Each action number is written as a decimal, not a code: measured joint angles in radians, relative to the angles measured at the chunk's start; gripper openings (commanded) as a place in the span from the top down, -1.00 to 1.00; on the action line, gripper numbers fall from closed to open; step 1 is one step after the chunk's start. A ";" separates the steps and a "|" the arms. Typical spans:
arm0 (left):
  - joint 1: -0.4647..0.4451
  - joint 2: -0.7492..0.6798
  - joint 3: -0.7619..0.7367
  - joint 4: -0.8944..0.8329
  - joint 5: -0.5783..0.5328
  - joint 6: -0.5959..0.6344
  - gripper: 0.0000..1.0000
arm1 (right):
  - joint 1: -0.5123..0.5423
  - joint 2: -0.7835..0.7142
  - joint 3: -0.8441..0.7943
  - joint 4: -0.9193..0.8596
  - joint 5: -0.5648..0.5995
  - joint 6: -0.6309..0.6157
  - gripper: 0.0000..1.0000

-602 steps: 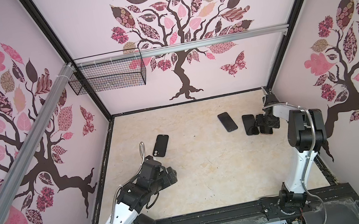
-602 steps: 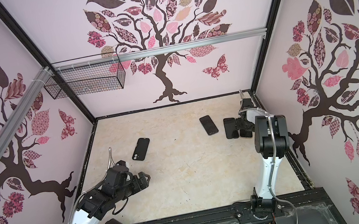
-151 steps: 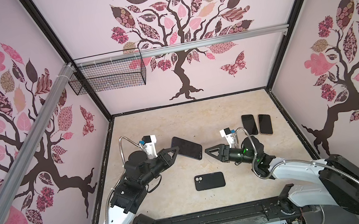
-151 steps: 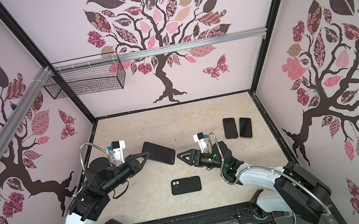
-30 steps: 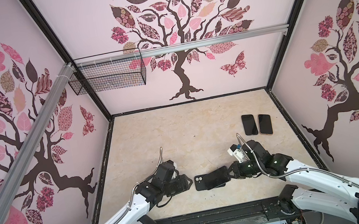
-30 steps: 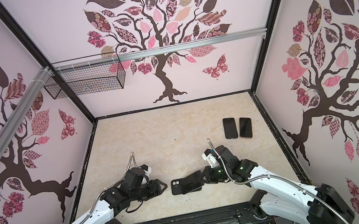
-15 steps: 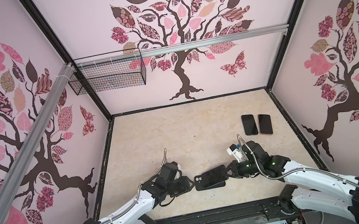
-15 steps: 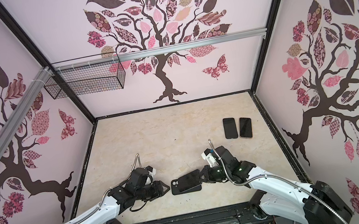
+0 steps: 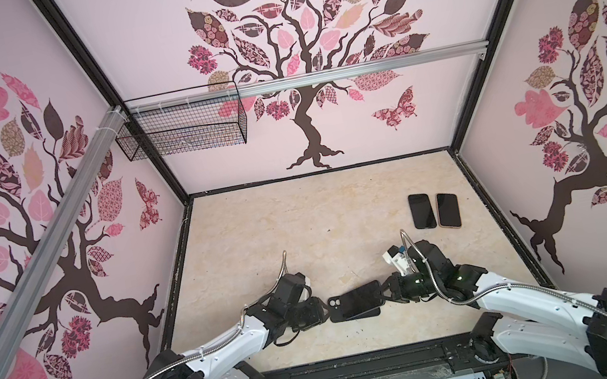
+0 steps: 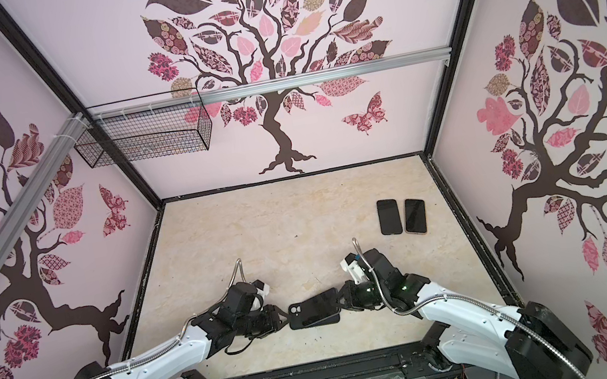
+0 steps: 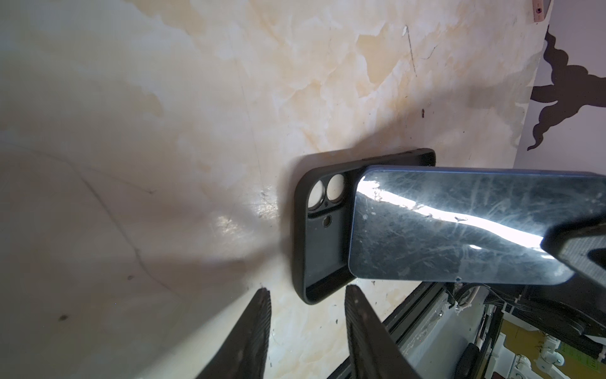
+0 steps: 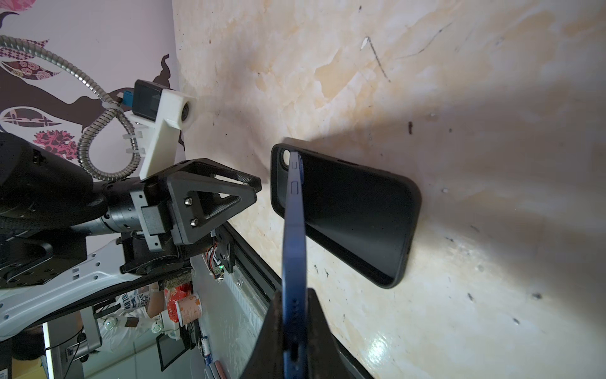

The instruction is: Put the phone into the phone case

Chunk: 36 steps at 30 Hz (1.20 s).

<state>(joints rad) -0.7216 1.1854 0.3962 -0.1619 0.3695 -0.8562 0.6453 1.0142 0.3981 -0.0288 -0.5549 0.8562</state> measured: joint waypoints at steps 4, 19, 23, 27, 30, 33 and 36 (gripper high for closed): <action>-0.004 0.028 0.000 0.023 0.006 -0.004 0.27 | 0.000 0.019 -0.001 0.019 -0.006 0.001 0.96; -0.008 0.071 0.000 0.058 0.015 -0.007 0.36 | -0.001 0.063 -0.042 0.119 -0.038 0.001 0.87; -0.009 0.071 0.000 0.064 0.015 -0.007 0.38 | -0.003 0.087 -0.052 0.153 -0.051 0.000 0.87; -0.011 0.071 0.000 0.064 0.015 -0.007 0.38 | -0.005 0.114 -0.052 0.177 -0.064 -0.008 0.77; -0.012 0.071 0.000 0.064 0.015 -0.007 0.39 | -0.006 0.134 -0.052 0.187 -0.071 -0.019 0.65; -0.013 0.071 0.000 0.064 0.015 -0.007 0.39 | -0.006 0.153 -0.053 0.160 -0.069 -0.032 0.61; -0.012 0.071 -0.002 0.064 0.015 -0.008 0.40 | -0.006 0.160 -0.054 0.141 -0.067 -0.039 0.61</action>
<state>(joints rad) -0.7338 1.2568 0.3939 -0.0975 0.3843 -0.8639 0.6395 1.1740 0.3439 0.1120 -0.6216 0.8173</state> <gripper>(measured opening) 0.304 0.196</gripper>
